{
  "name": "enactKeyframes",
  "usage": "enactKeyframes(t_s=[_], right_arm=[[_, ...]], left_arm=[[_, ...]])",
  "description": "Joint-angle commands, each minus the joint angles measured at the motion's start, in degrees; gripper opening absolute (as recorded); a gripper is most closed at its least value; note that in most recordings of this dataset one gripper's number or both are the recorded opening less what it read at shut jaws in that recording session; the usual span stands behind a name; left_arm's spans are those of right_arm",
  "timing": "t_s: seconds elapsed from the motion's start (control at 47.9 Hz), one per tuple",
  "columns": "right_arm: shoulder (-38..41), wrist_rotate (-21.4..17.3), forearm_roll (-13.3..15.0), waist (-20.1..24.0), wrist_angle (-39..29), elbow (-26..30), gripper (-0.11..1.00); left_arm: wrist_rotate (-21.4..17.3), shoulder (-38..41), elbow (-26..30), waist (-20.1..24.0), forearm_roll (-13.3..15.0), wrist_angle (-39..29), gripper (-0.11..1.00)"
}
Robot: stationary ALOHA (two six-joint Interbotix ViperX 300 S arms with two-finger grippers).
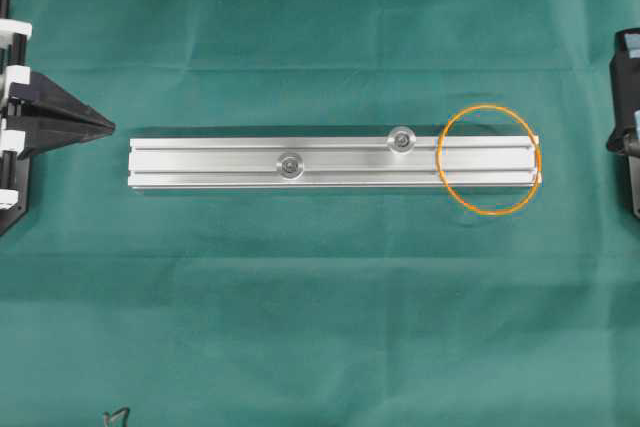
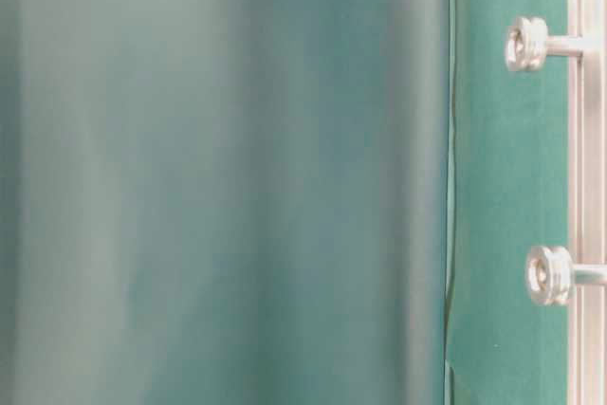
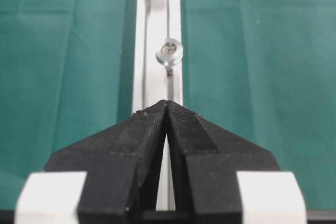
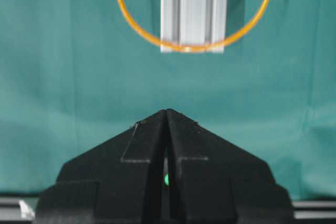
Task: Hook the rubber onto the shaft.
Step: 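Raise the right gripper and move it above the orange rubber band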
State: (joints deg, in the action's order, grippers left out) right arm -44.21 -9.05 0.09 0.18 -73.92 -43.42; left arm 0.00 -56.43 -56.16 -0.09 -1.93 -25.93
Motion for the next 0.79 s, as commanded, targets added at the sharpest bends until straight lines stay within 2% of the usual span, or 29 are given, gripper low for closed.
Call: enactKeyframes(t_s=[0.0, 0.648, 0.711, 0.773], right_arm=[[0.4, -0.2, -0.2, 0.1, -0.5, 1.6, 0.03], [0.9, -0.2, 0.3, 0.1, -0.5, 1.5, 0.04], [1.1, -0.2, 0.3, 0.1, -0.5, 1.5, 0.10], [1.1, -0.2, 0.4, 0.1, -0.7, 1.5, 0.23]], left_arm=[[-0.2, 0.4, 2.0, 0.1, -0.1, 0.3, 0.02], [-0.2, 0.4, 1.9, 0.2, -0.1, 0.3, 0.02], [-0.2, 0.4, 2.0, 0.2, -0.1, 0.3, 0.02], [-0.2, 0.4, 1.9, 0.2, -0.1, 0.4, 0.02]])
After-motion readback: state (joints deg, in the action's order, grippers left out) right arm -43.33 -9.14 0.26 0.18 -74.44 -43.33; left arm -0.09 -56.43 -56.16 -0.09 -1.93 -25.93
